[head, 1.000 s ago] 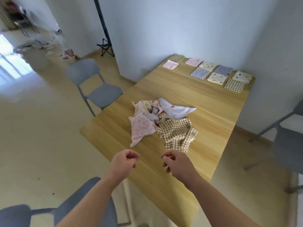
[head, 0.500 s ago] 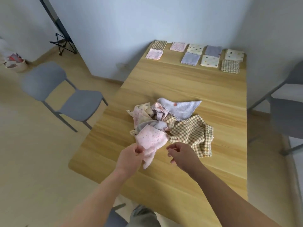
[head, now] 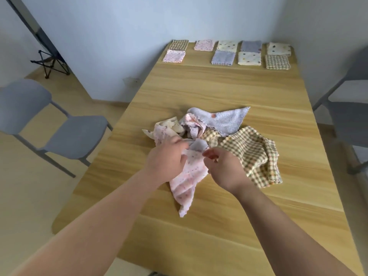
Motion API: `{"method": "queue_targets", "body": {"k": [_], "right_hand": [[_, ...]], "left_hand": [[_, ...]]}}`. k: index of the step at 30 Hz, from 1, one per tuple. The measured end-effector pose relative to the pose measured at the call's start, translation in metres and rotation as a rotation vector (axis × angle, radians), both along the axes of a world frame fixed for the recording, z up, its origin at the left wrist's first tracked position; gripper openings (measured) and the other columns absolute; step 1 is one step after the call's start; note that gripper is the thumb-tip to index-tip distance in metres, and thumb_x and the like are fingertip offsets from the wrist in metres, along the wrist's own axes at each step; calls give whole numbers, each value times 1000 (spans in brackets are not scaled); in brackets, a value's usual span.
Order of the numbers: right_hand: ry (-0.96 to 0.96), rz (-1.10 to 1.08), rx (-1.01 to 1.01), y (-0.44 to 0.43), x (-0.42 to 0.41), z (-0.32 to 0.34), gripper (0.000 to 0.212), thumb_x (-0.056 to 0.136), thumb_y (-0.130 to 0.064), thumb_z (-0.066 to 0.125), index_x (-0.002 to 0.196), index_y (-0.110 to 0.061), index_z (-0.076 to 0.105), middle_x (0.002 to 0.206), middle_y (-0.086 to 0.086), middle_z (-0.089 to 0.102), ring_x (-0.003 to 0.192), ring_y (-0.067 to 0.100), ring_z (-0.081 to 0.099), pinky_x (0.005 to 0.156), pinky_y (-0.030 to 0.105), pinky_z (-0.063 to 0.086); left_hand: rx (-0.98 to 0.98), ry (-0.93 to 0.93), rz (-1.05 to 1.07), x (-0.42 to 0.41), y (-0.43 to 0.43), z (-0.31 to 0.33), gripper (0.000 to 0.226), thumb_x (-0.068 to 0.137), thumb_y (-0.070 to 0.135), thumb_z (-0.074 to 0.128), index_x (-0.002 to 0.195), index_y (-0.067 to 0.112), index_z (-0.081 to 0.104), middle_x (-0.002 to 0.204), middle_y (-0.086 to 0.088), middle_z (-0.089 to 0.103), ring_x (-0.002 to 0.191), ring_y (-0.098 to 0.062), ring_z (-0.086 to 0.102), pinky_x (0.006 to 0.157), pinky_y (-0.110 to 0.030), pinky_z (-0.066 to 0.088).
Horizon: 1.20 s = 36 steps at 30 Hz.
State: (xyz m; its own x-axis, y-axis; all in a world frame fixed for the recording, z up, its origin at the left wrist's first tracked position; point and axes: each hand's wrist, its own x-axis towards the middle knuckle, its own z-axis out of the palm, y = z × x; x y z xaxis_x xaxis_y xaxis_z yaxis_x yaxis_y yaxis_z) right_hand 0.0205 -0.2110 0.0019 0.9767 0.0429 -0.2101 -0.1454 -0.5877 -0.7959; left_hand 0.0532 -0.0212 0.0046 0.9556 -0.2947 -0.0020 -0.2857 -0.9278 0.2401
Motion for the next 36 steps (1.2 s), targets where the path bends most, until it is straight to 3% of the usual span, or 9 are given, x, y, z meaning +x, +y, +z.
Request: {"method": "queue_targets", "body": {"k": [4, 7, 11, 15, 21, 24, 28, 32, 36], "right_hand": [[-277, -33, -56, 11, 3, -31, 25, 96, -19, 56, 118, -20, 68, 113, -4, 67, 93, 10, 60, 65, 5, 37], [-442, 1, -81, 26, -4, -35, 34, 90, -14, 60, 123, -25, 66, 121, -1, 61, 93, 12, 58, 76, 16, 37], [-636, 13, -209, 52, -41, -26, 36, 90, -12, 62, 123, -23, 68, 126, 0, 61, 93, 16, 60, 83, 21, 41], [-736, -114, -280, 83, -88, 0, 17, 92, -20, 65, 107, -20, 72, 109, 3, 67, 92, 23, 62, 79, 35, 50], [-721, -184, -337, 127, -140, 50, 17, 95, -31, 64, 103, -17, 70, 101, -1, 67, 82, 13, 53, 64, 27, 36], [-698, -196, -331, 153, -158, 77, 22, 96, -37, 64, 99, -16, 67, 86, -5, 62, 66, 9, 51, 51, 23, 32], [-673, -203, -280, 183, -175, 98, 28, 91, -41, 68, 92, -14, 61, 67, -5, 58, 55, 11, 50, 49, 27, 33], [-607, -158, -71, 201, -189, 107, 40, 86, -32, 77, 78, 2, 58, 60, 3, 55, 45, 11, 48, 44, 18, 39], [-506, -74, -62, 213, -192, 117, 46, 84, -33, 81, 63, -12, 46, 53, 7, 47, 41, 16, 53, 40, 18, 32]], "left_hand": [[-111, -250, -30, -6, 14, -19, 11, 93, 23, 64, 103, 23, 68, 117, 10, 59, 85, -15, 58, 69, -32, 46], [-271, -386, -58, -17, 30, -19, 10, 85, 18, 72, 88, 24, 65, 89, 17, 55, 69, -4, 49, 67, -29, 43], [-396, -491, -104, -47, 51, -11, 14, 80, 14, 76, 82, 24, 67, 62, 20, 47, 65, 7, 50, 59, -9, 33], [-491, -468, -157, -83, 79, 13, 16, 84, 19, 77, 80, 29, 66, 61, 28, 58, 61, 3, 56, 61, -19, 45], [-505, -520, -139, -125, 137, 46, 13, 91, 35, 73, 88, 23, 71, 84, 14, 66, 75, -3, 60, 64, -21, 40], [-527, -525, -113, -142, 162, 60, 15, 93, 41, 69, 89, 26, 71, 78, 13, 65, 68, 7, 55, 57, -9, 32], [-585, -529, -144, -158, 196, 68, 12, 96, 38, 66, 95, 29, 75, 81, 12, 66, 71, 4, 57, 59, -11, 35], [-639, -535, -154, -170, 231, 67, 18, 93, 39, 70, 81, 26, 69, 91, 12, 56, 75, 2, 54, 70, -19, 40], [-737, -365, -70, -180, 263, 70, 33, 90, 49, 71, 72, 23, 63, 74, 11, 65, 56, -1, 53, 63, -24, 42]]}}
